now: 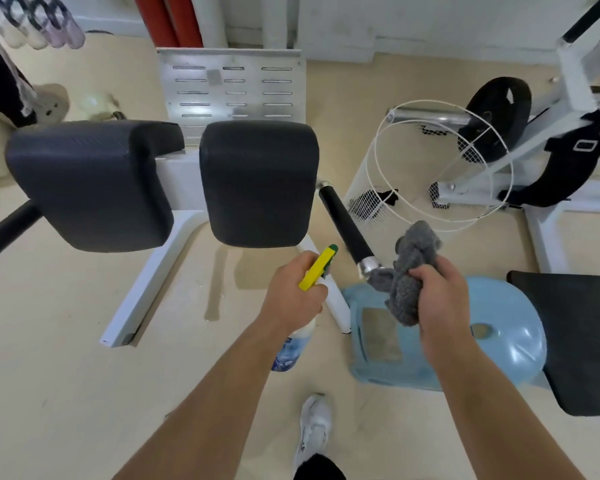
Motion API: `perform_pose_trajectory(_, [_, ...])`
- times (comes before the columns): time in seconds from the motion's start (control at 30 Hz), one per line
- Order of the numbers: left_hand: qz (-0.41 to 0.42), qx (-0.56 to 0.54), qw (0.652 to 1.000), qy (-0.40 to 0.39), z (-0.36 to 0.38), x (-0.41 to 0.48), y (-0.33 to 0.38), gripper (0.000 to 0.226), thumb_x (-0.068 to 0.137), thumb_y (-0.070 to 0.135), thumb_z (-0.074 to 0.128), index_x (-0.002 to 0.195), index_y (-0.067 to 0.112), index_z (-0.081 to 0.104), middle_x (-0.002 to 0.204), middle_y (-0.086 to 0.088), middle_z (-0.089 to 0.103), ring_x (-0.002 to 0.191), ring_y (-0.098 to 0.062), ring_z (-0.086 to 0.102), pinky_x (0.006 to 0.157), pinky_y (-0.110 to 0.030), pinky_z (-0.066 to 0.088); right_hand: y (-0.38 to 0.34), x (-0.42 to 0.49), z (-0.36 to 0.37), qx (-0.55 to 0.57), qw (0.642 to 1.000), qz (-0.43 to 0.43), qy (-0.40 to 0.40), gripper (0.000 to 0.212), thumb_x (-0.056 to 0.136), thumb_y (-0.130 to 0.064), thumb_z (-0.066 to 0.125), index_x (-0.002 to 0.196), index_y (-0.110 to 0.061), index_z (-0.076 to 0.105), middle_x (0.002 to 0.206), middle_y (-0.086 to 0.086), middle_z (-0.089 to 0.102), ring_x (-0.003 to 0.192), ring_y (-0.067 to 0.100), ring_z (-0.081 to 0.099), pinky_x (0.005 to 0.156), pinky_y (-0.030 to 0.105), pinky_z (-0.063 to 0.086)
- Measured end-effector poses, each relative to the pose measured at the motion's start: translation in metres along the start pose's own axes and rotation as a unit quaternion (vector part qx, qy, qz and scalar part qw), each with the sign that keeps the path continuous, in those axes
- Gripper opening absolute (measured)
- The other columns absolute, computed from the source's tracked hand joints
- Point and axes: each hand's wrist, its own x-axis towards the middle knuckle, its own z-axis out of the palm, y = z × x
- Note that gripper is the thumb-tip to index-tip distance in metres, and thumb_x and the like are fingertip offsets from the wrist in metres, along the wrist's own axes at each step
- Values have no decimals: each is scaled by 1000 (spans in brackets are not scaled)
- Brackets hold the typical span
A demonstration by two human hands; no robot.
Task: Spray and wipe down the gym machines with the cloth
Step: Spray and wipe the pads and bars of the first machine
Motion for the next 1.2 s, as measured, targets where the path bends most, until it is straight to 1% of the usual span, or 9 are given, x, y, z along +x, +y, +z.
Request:
perform_pose_trajectory(0.17, [-27, 7, 999, 27, 12, 13, -10, 16, 83, -1, 57, 92, 11, 63, 86, -22, 63, 65, -30, 59, 61, -49, 61, -6, 26, -15, -16, 999, -39, -5, 26, 92, 2, 45, 106, -10, 63, 65, -7, 69, 60, 10, 70, 67, 44, 60])
perform_pose_trajectory(0.27, [-27, 4, 999, 46, 14, 16, -18, 8, 87, 1, 59, 91, 8, 61, 83, -22, 62, 66, -35, 61, 61, -50, 61, -14, 45, -5, -70, 993, -93, -27, 27, 89, -3, 47, 102, -20, 63, 69, -10, 71, 71, 12, 73, 65, 38, 61])
perform_pose_trajectory(0.33, [-23, 10, 998, 61, 14, 17, -22, 13, 87, 0, 59, 93, 12, 63, 84, -19, 64, 70, -37, 63, 61, -52, 60, -21, 59, 10, -130, 976, -161, -68, 26, 82, -9, 49, 97, -26, 63, 83, 1, 70, 86, 25, 71, 77, 40, 57])
perform_pose_trajectory(0.5, [-8, -17, 993, 115, 9, 26, -26, 30, 85, 1, 58, 102, 24, 66, 88, -12, 65, 70, -33, 61, 64, -54, 59, -44, 114, 89, -252, 909, -244, -227, 30, 97, -3, 41, 110, -19, 64, 68, -2, 51, 56, 12, 48, 54, 18, 40])
perform_pose_trajectory(0.67, [10, -27, 991, 128, 8, 31, -25, 27, 84, 3, 57, 101, 23, 65, 90, -15, 64, 71, -34, 61, 63, -48, 62, -16, 148, 126, -533, 740, -310, -267, 33, 102, -28, 42, 123, -24, 68, 129, 5, 60, 110, 32, 59, 92, 36, 46])
perform_pose_trajectory(0.83, [6, -24, 993, 112, 12, 29, -29, 33, 78, 8, 56, 101, 30, 65, 84, -8, 62, 69, -38, 59, 61, -53, 59, -4, 114, 79, -515, 733, -369, -247, 35, 100, -17, 49, 130, -20, 66, 144, 6, 56, 109, 36, 65, 95, 45, 52])
perform_pose_trajectory(0.97, [-7, -13, 994, 110, 15, 31, -29, 39, 76, 16, 54, 104, 43, 61, 82, 0, 61, 68, -33, 63, 65, -53, 58, -8, 85, 37, -541, 695, -379, -286, 34, 100, -20, 55, 131, -26, 65, 148, 0, 51, 111, 23, 67, 98, 28, 49])
perform_pose_trajectory(1.07, [6, -27, 993, 116, 18, 32, -28, 36, 76, 17, 55, 106, 34, 65, 82, 1, 64, 70, -31, 63, 65, -53, 58, -23, 95, 17, -485, 737, -325, -340, 33, 96, -14, 62, 124, -31, 69, 138, -11, 59, 106, 0, 66, 89, 7, 44])
perform_pose_trajectory(1.2, [22, -23, 992, 123, 22, 32, -25, 34, 75, 15, 54, 103, 32, 63, 78, -1, 62, 68, -31, 63, 65, -52, 57, 6, 112, 22, -235, 925, -104, -280, 30, 104, -10, 46, 114, -22, 72, 78, -4, 69, 64, 18, 60, 56, 23, 51])
